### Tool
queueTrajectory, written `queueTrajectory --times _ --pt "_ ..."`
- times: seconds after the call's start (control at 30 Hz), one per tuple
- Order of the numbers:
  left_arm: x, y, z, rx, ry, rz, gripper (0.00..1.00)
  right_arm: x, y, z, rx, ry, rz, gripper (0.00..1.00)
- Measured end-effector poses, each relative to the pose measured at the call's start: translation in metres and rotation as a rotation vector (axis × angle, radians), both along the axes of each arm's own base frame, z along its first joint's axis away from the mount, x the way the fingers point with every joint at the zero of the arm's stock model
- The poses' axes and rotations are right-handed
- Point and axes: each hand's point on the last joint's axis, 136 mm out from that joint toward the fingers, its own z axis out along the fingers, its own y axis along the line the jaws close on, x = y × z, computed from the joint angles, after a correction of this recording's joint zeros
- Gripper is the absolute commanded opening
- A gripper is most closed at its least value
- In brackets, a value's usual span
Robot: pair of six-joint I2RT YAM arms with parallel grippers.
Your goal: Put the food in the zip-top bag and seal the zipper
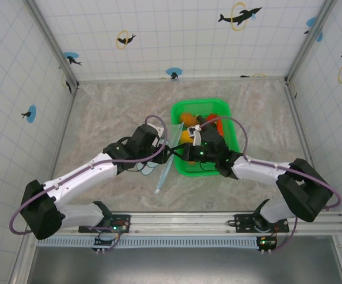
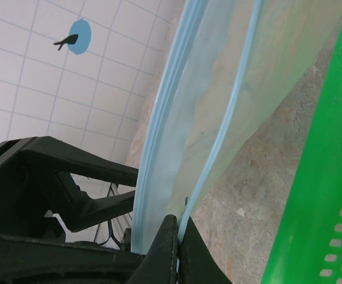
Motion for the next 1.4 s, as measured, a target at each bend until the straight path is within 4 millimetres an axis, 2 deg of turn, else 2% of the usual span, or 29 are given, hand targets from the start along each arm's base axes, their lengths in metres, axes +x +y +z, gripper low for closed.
queueTrajectory --times 0.27,0.5,0.67,0.9,1.03,1.13,1.33,1.4 --pt "0.003 0.012 -0.009 0.075 -0.013 0.020 0.28 -0.002 -0.004 0.001 -0.034 -0.019 -0.028 0.00" --pt "0.000 0.011 -0.007 0.069 -0.015 0.001 0.21 -0.001 -0.004 0.005 -0.034 -0.036 -0.043 0.00" --pt "-0.001 0.005 -0.005 0.034 -0.013 -0.017 0.00 -0.004 -0.002 0.004 -0.038 -0.040 -0.043 0.00" --pt "-0.001 0.006 0.008 -0.001 -0.056 -0.007 0.00 0.000 -0.007 -0.003 -0.075 -0.046 -0.064 0.00" --pt "0.012 0.029 0.019 0.014 -0.093 0.116 0.00 0.008 -0.019 -0.017 -0.171 -0.039 -0.096 0.00" --pt "0.020 0.053 0.033 0.048 -0.117 0.239 0.00 0.023 -0.031 -0.019 -0.259 -0.064 -0.136 0.04" --pt "0.030 0.081 0.105 -0.022 -0.225 0.418 0.00 0.049 -0.040 -0.012 -0.415 -0.136 -0.176 0.13" --pt "0.031 0.083 0.120 -0.053 -0.230 0.452 0.00 0.054 -0.041 -0.009 -0.456 -0.153 -0.177 0.16"
